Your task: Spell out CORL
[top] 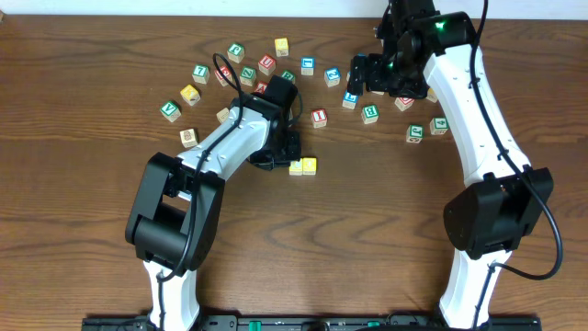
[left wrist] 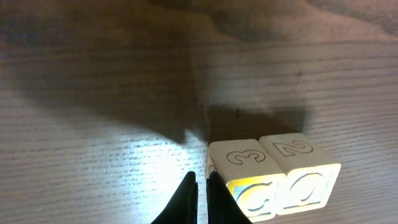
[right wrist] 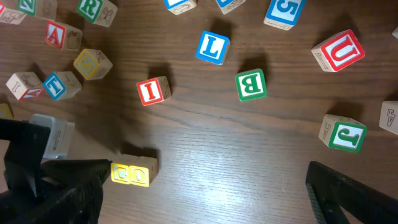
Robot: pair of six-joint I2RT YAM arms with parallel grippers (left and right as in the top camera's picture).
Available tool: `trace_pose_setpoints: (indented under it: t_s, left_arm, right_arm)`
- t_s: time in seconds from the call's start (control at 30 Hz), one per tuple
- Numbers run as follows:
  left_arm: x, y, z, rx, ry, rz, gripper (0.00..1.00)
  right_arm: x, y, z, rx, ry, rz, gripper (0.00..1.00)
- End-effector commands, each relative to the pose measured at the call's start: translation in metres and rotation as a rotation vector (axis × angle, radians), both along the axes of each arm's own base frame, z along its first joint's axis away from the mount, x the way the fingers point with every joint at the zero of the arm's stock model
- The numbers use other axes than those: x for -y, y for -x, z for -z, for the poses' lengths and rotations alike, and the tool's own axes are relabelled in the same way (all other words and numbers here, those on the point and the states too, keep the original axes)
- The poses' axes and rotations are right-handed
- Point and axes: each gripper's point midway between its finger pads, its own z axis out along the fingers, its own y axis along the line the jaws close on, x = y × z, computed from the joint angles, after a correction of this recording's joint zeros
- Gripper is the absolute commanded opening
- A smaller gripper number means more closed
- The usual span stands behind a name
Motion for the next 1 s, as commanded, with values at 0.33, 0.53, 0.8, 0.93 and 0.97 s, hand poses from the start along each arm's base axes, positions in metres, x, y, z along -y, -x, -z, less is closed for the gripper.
trace_pose_setpoints:
  t_s: [0.33,0.53,0.8,0.93,0.97]
  left_arm:
    - [-0.018,-0.021,-0.042,0.136,-0.037,0.073,0.07]
    - [-0.019,-0.008,-0.070,0.155,-0.026,0.109,0.07]
    - [0.013,0.032,-0.057,0.066,-0.006,0.192,0.33]
    - [0.018,0.041,-0.047,0.059,-0.064,0.137,0.33]
    - [0.018,0.042,-0.045,0.060,-0.082,0.124,0.33]
  right_arm:
    - [-0.002,-0.004,-0.004,0.025,0.014,-0.029,0.99]
    - [-0.002,-0.004,-0.005,0.026,0.014,-0.030,0.99]
    - [-0.002,-0.004,-0.005,0.029,0.015,-0.036,0.99]
    - [-0.002,-0.004,-0.005,0.029,0.015,-0.036,0.99]
    - [-0.002,-0.004,-0.005,0.029,0.015,-0.036,0.99]
